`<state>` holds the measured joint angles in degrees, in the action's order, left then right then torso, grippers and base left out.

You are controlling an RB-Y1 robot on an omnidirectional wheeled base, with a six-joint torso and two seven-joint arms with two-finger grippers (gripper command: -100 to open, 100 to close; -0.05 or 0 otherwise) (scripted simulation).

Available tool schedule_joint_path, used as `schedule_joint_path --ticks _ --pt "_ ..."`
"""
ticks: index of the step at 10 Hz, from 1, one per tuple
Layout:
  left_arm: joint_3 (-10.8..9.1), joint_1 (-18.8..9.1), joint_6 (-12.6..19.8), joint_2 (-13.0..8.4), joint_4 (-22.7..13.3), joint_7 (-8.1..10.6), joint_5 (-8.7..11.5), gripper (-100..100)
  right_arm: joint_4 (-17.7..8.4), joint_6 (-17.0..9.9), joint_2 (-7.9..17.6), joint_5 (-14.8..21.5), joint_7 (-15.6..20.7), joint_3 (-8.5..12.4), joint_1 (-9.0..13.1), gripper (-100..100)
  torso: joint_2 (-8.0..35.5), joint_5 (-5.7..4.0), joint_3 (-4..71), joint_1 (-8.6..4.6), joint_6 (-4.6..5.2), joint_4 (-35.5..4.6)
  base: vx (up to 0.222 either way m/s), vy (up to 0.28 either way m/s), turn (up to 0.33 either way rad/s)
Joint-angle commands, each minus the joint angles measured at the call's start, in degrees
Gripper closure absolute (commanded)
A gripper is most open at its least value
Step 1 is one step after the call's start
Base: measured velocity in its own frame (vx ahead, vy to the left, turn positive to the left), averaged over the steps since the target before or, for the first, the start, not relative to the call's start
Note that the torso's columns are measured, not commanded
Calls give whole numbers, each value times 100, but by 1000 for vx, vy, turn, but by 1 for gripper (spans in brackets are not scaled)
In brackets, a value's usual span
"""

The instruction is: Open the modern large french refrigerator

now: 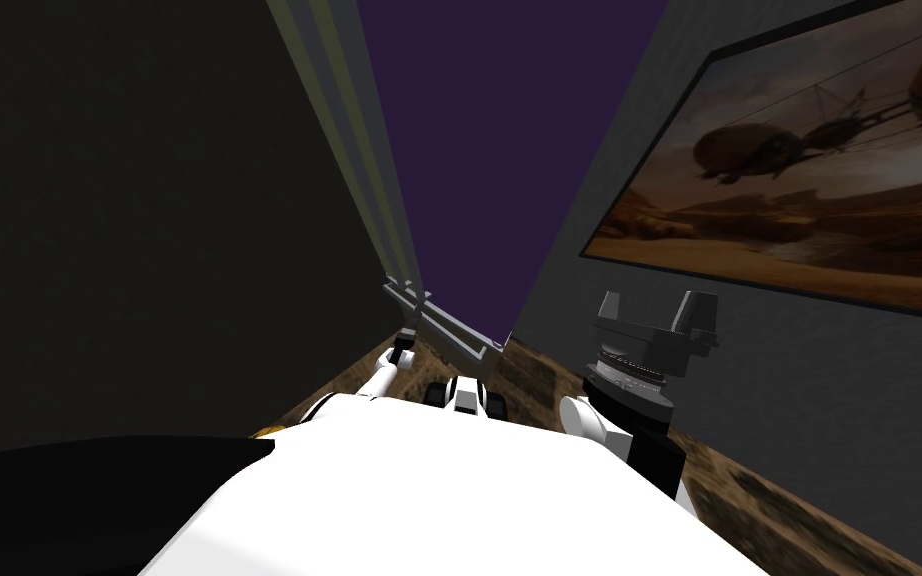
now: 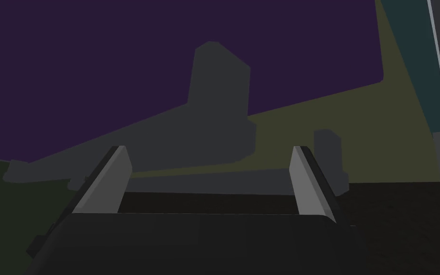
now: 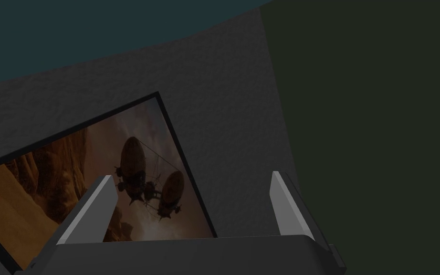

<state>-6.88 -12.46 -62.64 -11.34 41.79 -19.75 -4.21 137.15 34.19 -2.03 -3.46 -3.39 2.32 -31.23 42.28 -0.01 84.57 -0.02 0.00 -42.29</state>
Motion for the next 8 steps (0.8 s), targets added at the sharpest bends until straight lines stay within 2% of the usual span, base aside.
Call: schedule_joint_path --ticks 1,2,3,5,6,7,8 --pt "-17 -143 243 -88 39 26 0 -100 0 0 0 0 0 0 0 0 0 -1 0 -7 0 0 -2 -55 21" --pt "-23 -205 330 -118 47 31 -1 -100 0 0 0 0 0 0 0 0 0 -3 0 -10 0 0 -3 -35 30" --pt "-21 -199 235 -88 -22 11 0 -100 0 0 0 0 0 0 0 0 0 0 0 2 -1 0 -2 -11 6" --pt "-36 -402 489 -177 14 68 12 -100 0 0 0 0 0 0 0 0 -1 2 1 8 0 0 -1 -17 7" --pt "-23 -350 433 -152 10 49 4 -100 0 0 0 0 0 0 0 0 -7 -3 4 6 1 -7 -5 -14 1" --pt "-24 -233 285 -103 -17 19 2 100 0 0 0 0 0 0 0 0 -11 -1 7 7 1 -3 2 10 -13" --pt "-27 -328 350 -136 -57 40 5 100 0 0 0 0 0 0 0 0 -11 6 7 14 -2 8 -1 5 -2"
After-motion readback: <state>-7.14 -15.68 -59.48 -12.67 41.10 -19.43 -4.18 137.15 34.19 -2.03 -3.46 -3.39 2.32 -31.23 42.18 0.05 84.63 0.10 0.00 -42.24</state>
